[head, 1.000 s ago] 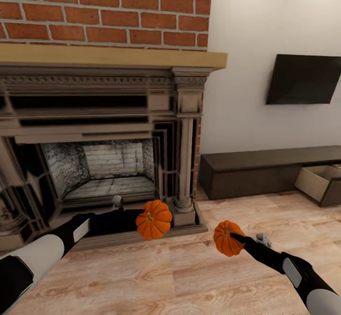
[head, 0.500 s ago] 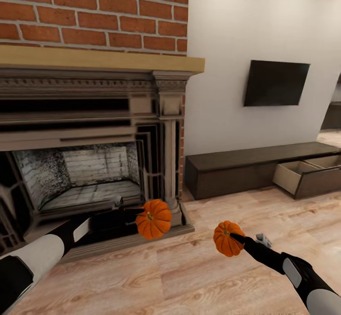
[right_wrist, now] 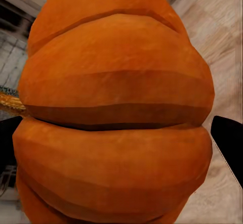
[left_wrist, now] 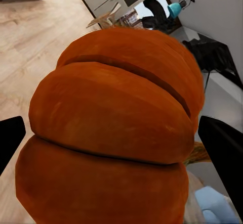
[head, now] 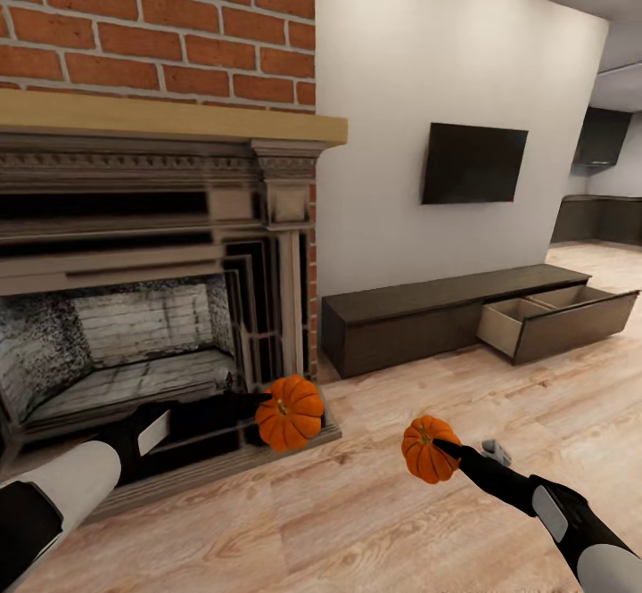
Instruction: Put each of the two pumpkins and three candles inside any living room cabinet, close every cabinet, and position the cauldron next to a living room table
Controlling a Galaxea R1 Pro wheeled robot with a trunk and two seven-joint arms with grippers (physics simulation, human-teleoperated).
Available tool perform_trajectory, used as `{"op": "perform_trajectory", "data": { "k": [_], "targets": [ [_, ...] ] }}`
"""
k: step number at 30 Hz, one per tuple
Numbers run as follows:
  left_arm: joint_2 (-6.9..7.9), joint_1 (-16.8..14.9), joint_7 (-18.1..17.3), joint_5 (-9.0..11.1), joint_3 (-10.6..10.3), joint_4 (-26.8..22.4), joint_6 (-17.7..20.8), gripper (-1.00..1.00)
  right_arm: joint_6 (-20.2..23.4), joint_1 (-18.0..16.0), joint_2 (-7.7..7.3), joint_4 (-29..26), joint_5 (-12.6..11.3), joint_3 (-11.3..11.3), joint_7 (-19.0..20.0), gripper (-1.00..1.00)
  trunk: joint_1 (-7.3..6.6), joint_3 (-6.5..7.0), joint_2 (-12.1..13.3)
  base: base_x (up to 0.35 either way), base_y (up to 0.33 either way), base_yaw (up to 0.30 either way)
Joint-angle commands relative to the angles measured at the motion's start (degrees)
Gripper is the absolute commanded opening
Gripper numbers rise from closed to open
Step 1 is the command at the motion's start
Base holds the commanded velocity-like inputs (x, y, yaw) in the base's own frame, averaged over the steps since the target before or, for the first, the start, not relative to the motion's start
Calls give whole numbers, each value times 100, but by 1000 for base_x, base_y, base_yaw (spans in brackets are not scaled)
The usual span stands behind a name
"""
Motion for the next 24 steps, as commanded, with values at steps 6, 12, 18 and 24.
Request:
{"op": "perform_trajectory", "data": {
  "k": [6,12,18,24],
  "targets": [
    [0,0,2,4,28,-2,-1,-100,9,-1,-4,-3,-30,-11,0,-100,0,41,0,0,0,-228],
    [0,0,2,4,28,-2,-1,-100,16,-1,-127,-3,-55,-19,7,-100,0,82,0,0,0,-228],
    [0,0,2,4,28,0,-1,-100,14,-1,-143,47,-61,-19,10,-100,0,123,0,0,0,-228],
    [0,0,-3,4,28,3,-71,-100,10,-1,-141,58,-61,-19,11,-100,0,164,0,0,0,-228]
  ]
}}
